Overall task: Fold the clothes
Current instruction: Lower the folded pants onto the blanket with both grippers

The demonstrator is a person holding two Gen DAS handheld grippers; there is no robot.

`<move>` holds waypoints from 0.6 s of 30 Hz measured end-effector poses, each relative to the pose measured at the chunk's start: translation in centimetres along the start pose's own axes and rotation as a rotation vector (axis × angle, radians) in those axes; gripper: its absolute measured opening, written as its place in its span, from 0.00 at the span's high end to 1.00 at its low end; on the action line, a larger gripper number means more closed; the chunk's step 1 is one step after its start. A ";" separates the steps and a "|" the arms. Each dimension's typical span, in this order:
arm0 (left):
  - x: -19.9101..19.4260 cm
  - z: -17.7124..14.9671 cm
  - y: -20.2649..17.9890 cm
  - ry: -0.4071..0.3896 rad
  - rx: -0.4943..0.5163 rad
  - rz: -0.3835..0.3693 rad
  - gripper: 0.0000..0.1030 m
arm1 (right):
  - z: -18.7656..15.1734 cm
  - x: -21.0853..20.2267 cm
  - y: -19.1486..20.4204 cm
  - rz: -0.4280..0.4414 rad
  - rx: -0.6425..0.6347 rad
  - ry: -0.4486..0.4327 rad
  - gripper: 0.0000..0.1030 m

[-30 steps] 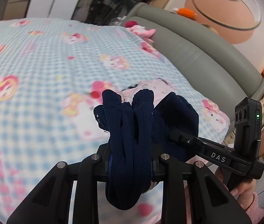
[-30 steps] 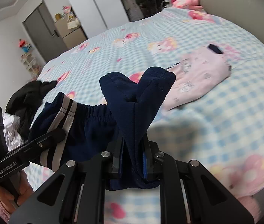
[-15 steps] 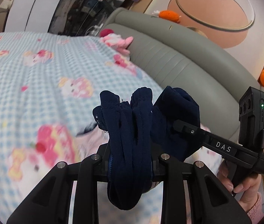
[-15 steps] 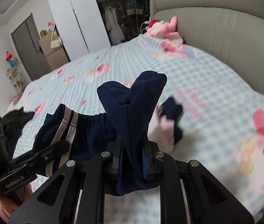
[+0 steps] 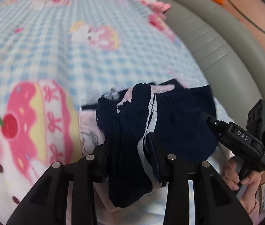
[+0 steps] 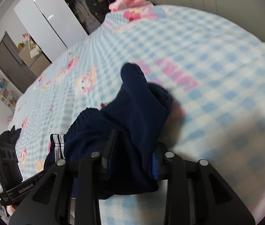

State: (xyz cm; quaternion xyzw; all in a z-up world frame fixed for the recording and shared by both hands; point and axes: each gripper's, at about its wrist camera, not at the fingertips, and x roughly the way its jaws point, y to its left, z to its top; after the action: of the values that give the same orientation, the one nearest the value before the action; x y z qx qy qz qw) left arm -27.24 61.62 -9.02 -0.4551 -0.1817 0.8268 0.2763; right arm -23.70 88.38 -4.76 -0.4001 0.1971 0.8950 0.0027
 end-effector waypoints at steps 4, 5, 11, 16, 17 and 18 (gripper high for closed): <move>-3.0 0.4 -0.4 -0.098 0.007 0.031 0.62 | 0.5 -3.3 0.8 -0.044 -0.015 -0.111 0.68; -3.9 0.4 -0.7 -0.139 0.020 0.061 0.57 | 0.5 -4.4 1.1 -0.061 -0.015 -0.149 0.68; -6.6 -0.3 -2.7 -0.301 0.107 0.260 0.53 | -0.5 -7.4 6.1 -0.102 -0.193 -0.261 0.68; -3.3 -0.3 -3.9 -0.185 0.213 0.159 0.57 | -1.5 -4.1 7.8 -0.070 -0.264 -0.177 0.68; -1.7 -0.3 -3.6 -0.129 0.213 0.151 0.59 | -1.7 -3.1 7.4 -0.066 -0.245 -0.155 0.68; 0.0 -0.4 -2.9 -0.071 0.199 0.158 0.60 | -1.9 -2.0 6.4 -0.064 -0.208 -0.129 0.68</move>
State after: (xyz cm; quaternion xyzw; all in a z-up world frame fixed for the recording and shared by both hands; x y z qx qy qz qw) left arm -26.01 63.92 -7.62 -0.4088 -0.0722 0.8754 0.2475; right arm -22.04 82.13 -2.25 -0.3458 0.0899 0.9340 0.0026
